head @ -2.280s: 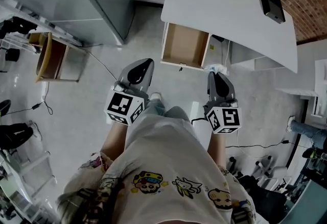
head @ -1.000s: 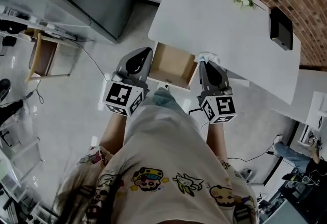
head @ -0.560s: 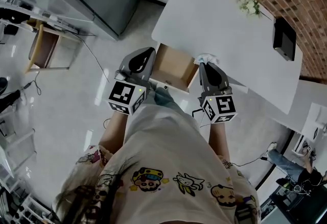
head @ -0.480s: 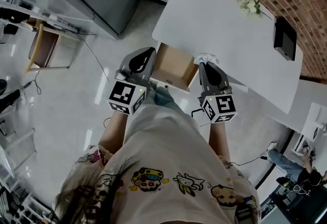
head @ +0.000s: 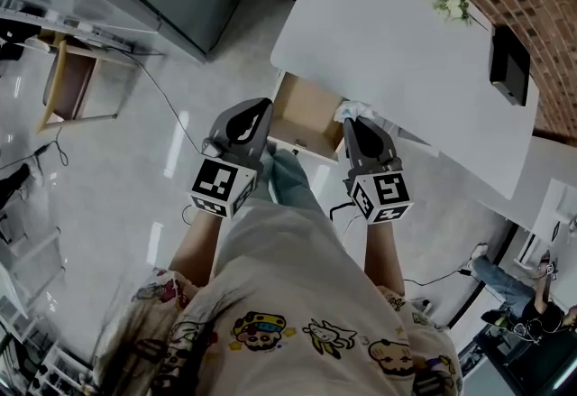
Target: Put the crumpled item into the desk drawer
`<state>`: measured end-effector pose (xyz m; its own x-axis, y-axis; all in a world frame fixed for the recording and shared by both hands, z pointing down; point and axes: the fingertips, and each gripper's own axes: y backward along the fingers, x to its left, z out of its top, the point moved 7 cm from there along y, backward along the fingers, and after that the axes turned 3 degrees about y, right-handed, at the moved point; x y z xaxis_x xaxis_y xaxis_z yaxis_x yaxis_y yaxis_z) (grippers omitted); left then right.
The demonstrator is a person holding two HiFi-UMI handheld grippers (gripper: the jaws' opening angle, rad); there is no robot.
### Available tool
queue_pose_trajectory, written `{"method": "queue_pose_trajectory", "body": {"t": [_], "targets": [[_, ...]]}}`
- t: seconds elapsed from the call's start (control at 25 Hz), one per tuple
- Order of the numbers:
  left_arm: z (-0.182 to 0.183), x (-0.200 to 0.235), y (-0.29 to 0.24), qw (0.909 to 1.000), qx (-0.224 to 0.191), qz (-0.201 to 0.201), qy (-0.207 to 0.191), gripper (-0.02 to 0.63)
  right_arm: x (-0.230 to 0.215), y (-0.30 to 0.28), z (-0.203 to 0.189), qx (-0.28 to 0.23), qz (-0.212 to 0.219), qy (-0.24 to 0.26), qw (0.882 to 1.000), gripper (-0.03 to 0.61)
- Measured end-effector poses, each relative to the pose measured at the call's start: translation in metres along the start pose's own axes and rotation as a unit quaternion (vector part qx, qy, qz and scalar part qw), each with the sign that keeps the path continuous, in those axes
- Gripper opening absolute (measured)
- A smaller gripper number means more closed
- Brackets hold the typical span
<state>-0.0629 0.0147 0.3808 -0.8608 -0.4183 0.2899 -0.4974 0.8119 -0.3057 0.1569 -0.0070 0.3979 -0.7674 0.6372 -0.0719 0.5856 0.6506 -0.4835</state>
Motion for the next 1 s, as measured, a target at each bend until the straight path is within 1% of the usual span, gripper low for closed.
{"method": "queue_pose_trajectory", "body": {"t": [0.28,0.48,0.68,1.0], "targets": [[-0.033,0.021,-0.007,0.9993,0.035,-0.002,0.007,0.0,0.0,-0.037,-0.032,0.036,0.013,-0.015,0.999,0.012],[-0.06,0.032,-0.016,0.9982,0.059,0.001,0.01,0.0,-0.003,-0.067,-0.064,0.064,0.024,-0.023,0.997,0.012],[-0.093,0.039,-0.029,0.997,0.075,-0.002,0.02,0.0,-0.005,-0.093,-0.106,0.103,0.035,-0.013,0.994,0.012],[-0.144,0.05,-0.053,0.9948,0.1,-0.011,0.019,0.0,-0.016,-0.13,-0.172,0.161,0.041,0.003,0.986,0.012]]}}
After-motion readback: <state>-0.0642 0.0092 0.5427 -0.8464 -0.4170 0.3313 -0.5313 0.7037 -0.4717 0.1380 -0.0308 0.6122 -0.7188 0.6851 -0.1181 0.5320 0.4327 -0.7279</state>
